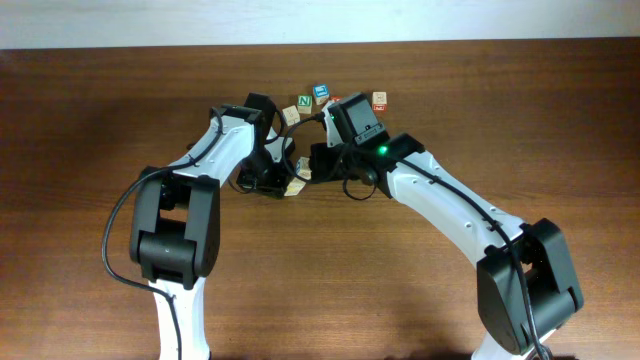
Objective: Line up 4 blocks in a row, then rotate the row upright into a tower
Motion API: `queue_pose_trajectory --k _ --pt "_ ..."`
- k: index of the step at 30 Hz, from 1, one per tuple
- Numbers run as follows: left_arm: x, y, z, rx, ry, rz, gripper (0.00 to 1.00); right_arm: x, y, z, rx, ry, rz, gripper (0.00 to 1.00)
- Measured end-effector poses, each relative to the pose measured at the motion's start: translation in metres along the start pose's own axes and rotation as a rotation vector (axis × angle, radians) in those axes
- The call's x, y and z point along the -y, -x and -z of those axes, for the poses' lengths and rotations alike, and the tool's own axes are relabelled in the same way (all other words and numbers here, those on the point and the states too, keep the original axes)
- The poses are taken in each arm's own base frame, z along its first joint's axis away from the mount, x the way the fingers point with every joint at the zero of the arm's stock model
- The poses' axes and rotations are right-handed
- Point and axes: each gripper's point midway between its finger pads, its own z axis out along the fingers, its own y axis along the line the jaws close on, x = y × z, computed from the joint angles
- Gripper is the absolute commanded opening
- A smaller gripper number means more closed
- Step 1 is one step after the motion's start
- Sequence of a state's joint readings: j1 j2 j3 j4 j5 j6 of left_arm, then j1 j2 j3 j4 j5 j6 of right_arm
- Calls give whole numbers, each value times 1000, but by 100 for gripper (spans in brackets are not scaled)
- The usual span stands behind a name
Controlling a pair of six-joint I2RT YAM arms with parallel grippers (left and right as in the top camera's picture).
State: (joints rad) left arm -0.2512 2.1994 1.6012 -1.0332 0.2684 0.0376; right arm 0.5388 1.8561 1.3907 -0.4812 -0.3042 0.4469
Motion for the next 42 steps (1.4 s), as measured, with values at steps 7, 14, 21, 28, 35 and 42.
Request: queue_pose_trajectory --k 7,14,21,28,35,42 --pt "-2 0 0 -1 14 38 0 -5 1 -1 5 11 -9 4" --pt "-32 -1 8 13 15 152 0 -9 -9 -10 -26 17 -4 4" --pt "-48 0 12 26 20 197 0 -20 -12 -16 -24 37 20 7" --pt "-60 33 68 133 56 230 0 32 10 20 -74 -89 -17 45" --pt "-62 35 75 140 81 233 8 156 -7 76 -189 -264 -243 51" --pt "-66 29 63 118 89 239 6 254 -52 96 -212 -421 -478 56"
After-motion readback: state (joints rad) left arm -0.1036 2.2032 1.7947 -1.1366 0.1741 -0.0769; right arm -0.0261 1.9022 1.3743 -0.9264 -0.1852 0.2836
